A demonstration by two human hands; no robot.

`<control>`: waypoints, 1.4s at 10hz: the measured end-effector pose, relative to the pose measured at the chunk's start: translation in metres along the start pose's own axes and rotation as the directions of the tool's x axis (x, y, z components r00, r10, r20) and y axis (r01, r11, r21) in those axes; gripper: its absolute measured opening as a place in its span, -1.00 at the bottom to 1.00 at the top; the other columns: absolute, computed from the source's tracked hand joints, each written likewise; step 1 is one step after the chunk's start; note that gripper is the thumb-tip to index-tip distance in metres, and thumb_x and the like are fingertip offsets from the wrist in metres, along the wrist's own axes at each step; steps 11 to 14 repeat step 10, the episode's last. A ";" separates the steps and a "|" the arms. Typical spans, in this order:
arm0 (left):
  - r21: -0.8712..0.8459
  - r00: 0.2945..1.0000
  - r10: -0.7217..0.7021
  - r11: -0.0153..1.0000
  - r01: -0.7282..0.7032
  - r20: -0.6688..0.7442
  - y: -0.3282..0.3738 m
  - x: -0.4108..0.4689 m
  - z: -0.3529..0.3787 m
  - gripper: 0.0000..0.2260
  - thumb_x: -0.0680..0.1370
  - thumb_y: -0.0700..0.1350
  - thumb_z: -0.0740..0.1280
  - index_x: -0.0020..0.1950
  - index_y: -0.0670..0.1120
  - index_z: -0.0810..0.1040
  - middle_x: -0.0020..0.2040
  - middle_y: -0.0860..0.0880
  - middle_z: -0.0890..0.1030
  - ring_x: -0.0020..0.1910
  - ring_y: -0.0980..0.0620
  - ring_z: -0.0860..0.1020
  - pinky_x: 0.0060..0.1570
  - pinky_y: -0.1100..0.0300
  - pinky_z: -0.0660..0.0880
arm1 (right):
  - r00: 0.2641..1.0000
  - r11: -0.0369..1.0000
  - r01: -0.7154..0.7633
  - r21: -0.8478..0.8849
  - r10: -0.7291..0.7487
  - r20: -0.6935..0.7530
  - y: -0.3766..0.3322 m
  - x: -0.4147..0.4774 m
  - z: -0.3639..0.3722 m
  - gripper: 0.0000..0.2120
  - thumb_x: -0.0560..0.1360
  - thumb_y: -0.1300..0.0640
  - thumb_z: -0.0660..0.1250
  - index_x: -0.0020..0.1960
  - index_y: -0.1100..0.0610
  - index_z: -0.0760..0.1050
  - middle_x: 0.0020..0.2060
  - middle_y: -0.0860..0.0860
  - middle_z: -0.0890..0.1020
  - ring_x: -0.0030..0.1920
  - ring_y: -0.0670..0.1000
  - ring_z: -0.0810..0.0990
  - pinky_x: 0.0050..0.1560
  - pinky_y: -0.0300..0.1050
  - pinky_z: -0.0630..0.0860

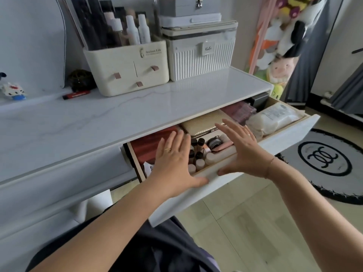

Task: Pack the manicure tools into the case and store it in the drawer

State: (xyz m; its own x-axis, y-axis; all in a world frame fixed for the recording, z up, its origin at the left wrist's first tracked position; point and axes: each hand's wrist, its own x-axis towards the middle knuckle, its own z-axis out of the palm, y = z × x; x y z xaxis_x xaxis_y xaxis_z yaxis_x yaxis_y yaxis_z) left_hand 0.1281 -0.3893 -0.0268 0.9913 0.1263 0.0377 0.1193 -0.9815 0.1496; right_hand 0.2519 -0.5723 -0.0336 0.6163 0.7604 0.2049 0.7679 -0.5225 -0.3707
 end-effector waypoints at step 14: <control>-0.089 0.741 -0.061 0.996 0.001 -0.669 -0.176 -0.011 -0.011 -0.55 0.43 0.22 0.23 0.17 -0.03 0.54 0.04 0.01 0.67 0.09 0.10 0.50 0.19 0.20 0.30 | 0.935 0.997 0.065 0.047 -0.044 -0.352 -0.047 0.144 0.018 -0.43 0.30 -0.40 0.23 0.25 -0.21 0.37 0.24 -0.15 0.48 0.25 -0.08 0.47 0.34 -0.14 0.26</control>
